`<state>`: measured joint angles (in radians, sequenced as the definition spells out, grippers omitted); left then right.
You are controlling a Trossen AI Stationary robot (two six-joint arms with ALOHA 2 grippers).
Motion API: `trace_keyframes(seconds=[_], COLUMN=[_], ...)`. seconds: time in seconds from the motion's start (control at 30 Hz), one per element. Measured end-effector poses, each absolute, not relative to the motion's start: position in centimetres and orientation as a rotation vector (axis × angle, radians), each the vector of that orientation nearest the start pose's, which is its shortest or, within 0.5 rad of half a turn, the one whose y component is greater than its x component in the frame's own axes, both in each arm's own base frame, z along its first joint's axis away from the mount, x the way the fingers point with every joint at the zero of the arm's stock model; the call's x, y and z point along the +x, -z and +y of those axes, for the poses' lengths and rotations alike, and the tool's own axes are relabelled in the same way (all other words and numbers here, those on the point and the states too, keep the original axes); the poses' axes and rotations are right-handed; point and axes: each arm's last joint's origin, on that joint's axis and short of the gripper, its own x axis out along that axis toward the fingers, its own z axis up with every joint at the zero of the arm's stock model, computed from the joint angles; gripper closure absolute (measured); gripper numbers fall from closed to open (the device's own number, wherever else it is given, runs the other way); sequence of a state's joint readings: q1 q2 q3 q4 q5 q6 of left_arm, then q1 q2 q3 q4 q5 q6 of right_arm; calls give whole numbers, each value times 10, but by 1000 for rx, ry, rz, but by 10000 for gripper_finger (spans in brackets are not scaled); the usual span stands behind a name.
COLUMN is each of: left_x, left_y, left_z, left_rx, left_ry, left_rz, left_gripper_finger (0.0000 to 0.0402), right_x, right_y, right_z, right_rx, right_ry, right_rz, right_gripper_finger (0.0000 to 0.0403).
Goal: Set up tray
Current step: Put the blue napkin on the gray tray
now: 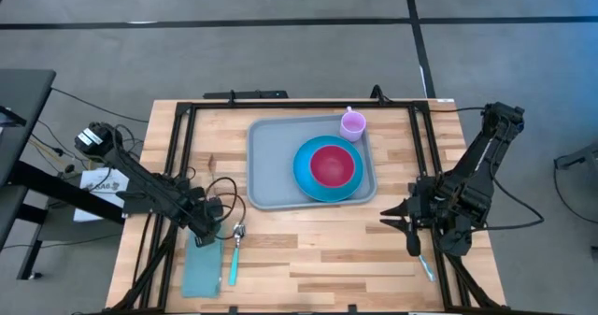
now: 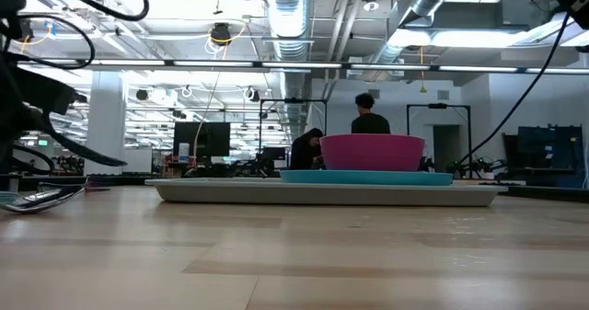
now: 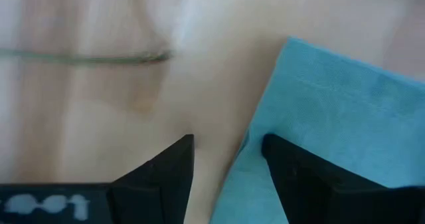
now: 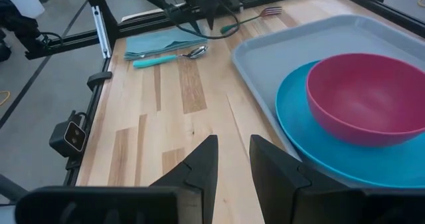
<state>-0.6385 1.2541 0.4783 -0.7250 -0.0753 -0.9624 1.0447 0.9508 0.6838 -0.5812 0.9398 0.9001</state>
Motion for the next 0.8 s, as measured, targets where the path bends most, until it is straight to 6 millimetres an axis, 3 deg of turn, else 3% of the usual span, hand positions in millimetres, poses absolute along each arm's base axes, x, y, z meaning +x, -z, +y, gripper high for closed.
trace_keyframes(seconds=[0.23, 0.53, 0.67, 0.8], left_x=[131, 147, 147, 141], left_y=[-131, -162, -161, -146], left_z=[-96, -109, -109, -104], left_rx=[-230, -247, -238, -195], left_ry=[-215, -110, -120, -166], left_rz=[1474, 1483, 1474, 1532], left_gripper_finger=[232, 249, 251, 251], right_x=[108, 108, 108, 108], right_y=[-248, -248, -248, -248], right_z=[139, 139, 139, 139], right_rx=[172, 173, 172, 172], right_ry=[111, 111, 111, 111], right_rz=[452, 451, 452, 452], right_gripper_finger=[321, 321, 321, 321])
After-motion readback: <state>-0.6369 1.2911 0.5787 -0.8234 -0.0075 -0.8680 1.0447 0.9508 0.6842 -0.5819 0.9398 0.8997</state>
